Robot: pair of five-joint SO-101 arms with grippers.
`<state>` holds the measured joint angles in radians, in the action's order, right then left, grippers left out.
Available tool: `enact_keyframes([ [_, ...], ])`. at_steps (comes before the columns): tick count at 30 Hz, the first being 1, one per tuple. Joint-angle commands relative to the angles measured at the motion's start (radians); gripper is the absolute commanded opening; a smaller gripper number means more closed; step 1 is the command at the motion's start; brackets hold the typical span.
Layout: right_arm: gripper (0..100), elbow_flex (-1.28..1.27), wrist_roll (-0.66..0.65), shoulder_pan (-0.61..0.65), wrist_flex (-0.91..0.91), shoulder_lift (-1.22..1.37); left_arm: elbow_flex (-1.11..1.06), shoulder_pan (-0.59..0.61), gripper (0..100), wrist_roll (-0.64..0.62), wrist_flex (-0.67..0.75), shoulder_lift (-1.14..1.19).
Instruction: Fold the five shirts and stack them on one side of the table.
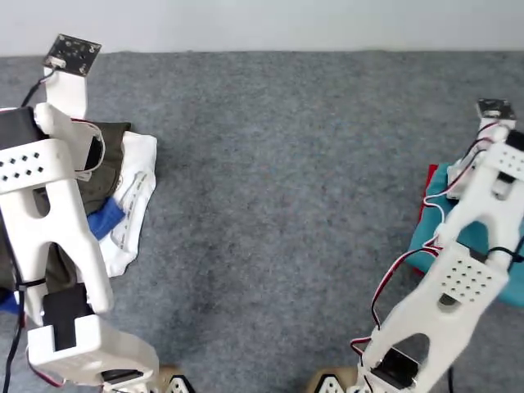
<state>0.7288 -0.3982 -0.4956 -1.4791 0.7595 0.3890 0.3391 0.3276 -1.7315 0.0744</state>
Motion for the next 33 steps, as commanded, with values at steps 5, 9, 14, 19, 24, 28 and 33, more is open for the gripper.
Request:
enact_keyframes([
  [5, 0.9, 0.141, 0.015, -0.120, 0.039, -0.099, 0.004, -0.005, 1, 0.005, -0.021, -0.077],
  [9, 0.9, 0.130, 0.015, -0.196, 0.217, 0.042, 0.002, -0.017, 1, 0.005, -0.021, -0.120],
  [14, 0.9, 0.180, 0.017, -0.199, 0.219, 0.133, 0.002, -0.021, 1, 0.005, -0.021, -0.149],
  [19, 0.9, 0.413, 0.023, -0.148, -0.081, 0.025, 0.002, -0.003, 1, 0.005, -0.021, -0.150],
  [24, 0.9, 0.589, 0.023, -0.105, -0.321, -0.054, 0.004, 0.098, 1, 0.005, -0.025, -0.150],
  [28, 0.9, 0.539, 0.021, -0.124, -0.320, -0.125, -0.012, 0.230, 2, 0.064, -0.025, -0.140],
  [33, 0.9, 0.267, 0.017, -0.120, -0.320, -0.283, -0.183, 0.341, 8, 0.230, -0.025, -0.150],
])
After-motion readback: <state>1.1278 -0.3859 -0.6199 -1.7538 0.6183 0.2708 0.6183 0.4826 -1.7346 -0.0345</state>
